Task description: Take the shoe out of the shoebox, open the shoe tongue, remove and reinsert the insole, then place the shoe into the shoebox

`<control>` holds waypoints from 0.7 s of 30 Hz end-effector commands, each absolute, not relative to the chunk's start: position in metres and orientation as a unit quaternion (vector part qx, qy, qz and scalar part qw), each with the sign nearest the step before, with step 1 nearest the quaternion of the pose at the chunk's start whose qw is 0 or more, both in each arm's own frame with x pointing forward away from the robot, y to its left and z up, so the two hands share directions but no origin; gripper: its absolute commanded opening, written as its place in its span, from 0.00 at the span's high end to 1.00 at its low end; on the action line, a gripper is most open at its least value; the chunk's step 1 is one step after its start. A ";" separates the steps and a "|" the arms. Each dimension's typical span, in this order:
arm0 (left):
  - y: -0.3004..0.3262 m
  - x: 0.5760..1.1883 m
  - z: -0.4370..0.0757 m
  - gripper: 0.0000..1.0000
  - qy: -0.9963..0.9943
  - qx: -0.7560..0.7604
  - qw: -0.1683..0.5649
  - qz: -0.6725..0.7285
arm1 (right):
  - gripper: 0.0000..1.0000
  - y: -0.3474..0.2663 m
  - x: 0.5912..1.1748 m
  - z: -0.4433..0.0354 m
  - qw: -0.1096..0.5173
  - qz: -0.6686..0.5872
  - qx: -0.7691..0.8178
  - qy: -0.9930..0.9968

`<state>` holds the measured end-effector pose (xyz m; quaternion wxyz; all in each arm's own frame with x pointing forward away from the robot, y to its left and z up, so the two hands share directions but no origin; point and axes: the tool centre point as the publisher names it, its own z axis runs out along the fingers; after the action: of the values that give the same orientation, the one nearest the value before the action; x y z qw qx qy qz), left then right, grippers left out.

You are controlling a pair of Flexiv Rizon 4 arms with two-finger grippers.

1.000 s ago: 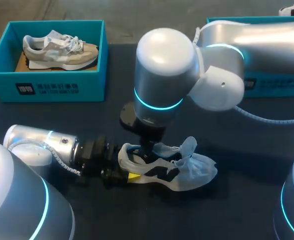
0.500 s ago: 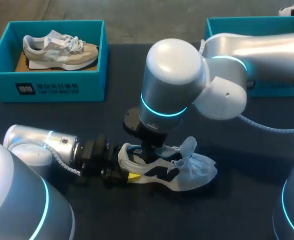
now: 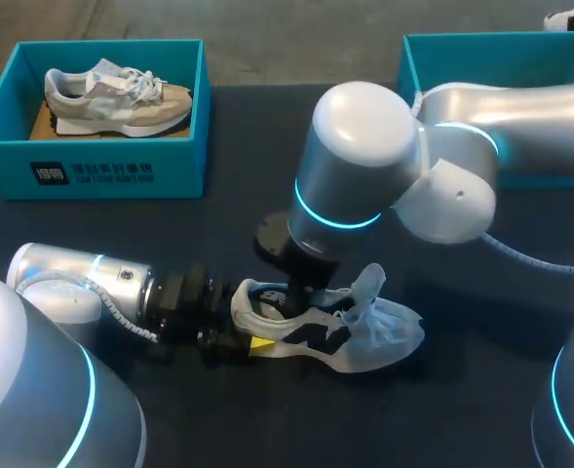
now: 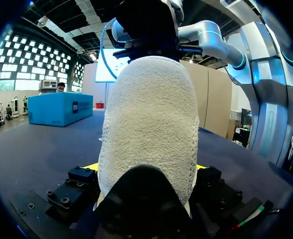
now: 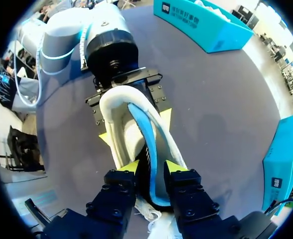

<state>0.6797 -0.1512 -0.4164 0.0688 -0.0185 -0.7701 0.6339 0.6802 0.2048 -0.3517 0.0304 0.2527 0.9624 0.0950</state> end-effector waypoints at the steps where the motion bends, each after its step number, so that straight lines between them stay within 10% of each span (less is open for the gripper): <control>1: -0.151 0.679 -0.416 1.00 -0.771 -0.018 0.069 0.633 | 0.71 0.201 0.677 -0.354 0.029 0.103 0.252 0.962; 5: -0.151 0.679 -0.416 1.00 -0.771 -0.018 0.069 0.633 | 0.76 0.204 0.675 -0.354 0.029 0.109 0.248 0.962; 8: -0.151 0.679 -0.416 1.00 -0.771 -0.018 0.069 0.633 | 1.00 0.206 0.675 -0.353 0.027 0.112 0.240 0.964; 21: -0.151 0.679 -0.416 1.00 -0.771 -0.018 0.069 0.633 | 1.00 0.201 0.675 -0.331 0.040 0.176 0.172 0.968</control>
<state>0.6804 -0.1498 -0.4166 0.0688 -0.0184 -0.7698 0.6343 0.6786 0.2178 -0.3370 0.0413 0.1776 0.9717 0.1499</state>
